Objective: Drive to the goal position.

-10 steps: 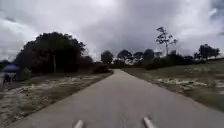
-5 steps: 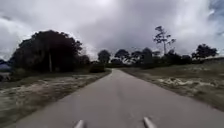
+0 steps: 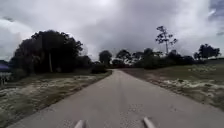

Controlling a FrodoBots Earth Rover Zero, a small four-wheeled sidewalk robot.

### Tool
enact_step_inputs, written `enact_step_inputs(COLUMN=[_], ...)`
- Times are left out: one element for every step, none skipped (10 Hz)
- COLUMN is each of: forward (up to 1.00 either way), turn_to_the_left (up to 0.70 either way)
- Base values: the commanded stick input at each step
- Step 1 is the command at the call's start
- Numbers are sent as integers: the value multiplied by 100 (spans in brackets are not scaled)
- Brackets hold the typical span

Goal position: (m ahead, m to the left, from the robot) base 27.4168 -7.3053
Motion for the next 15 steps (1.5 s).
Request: enact_step_inputs(forward=[85, 85, 85, 85, 85, 85, 85, 85, 85, 85, 85, 85, 85, 85, 85], turn_to_the_left=[0, 0, 0, 0, 0, 0, 0, 0, 0, 0, 0, 0, 0, 0, 0])
